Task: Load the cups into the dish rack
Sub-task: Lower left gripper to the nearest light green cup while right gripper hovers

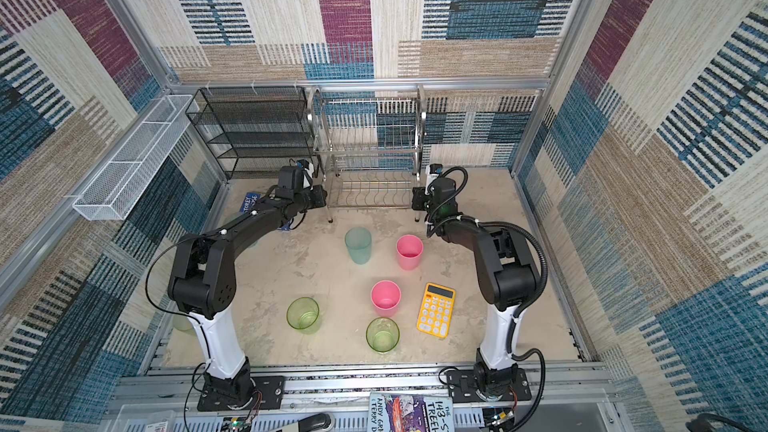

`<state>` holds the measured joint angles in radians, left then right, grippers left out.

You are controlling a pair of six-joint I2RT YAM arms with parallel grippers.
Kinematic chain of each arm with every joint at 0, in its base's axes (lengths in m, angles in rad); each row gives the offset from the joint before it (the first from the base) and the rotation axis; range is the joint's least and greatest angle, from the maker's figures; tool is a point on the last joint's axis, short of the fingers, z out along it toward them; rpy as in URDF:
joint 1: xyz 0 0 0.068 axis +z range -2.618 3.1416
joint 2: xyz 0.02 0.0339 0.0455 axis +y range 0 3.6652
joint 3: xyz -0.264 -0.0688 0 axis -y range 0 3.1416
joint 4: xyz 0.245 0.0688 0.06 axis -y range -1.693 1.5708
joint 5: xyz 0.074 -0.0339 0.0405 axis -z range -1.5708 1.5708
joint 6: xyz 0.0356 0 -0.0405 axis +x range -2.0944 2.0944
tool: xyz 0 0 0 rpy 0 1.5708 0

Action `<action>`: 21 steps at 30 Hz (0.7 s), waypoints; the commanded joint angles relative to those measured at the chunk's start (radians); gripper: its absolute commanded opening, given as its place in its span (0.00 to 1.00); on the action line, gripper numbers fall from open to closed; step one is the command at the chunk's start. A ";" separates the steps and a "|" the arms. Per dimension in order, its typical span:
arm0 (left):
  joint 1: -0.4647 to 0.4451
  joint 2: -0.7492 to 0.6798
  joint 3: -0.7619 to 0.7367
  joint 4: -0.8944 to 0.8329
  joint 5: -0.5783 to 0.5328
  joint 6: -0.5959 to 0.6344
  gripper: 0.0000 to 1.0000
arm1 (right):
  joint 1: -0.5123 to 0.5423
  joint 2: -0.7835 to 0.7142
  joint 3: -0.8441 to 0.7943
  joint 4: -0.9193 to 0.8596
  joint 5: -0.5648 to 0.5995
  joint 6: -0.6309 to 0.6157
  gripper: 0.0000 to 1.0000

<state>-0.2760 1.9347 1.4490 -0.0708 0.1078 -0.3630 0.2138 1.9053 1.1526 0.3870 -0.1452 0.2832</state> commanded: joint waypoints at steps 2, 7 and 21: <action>-0.016 -0.016 -0.006 -0.019 0.069 -0.063 0.04 | 0.002 -0.033 -0.012 0.024 0.018 0.073 0.12; -0.034 -0.043 -0.025 -0.020 0.076 -0.072 0.04 | 0.002 -0.077 -0.064 0.027 0.026 0.072 0.12; -0.100 -0.107 -0.131 -0.014 0.053 -0.083 0.04 | 0.001 -0.232 -0.251 0.031 0.068 0.045 0.15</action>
<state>-0.3630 1.8374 1.3350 -0.0849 0.0811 -0.3649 0.2119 1.6939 0.9169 0.3695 -0.0521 0.2657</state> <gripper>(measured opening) 0.165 0.198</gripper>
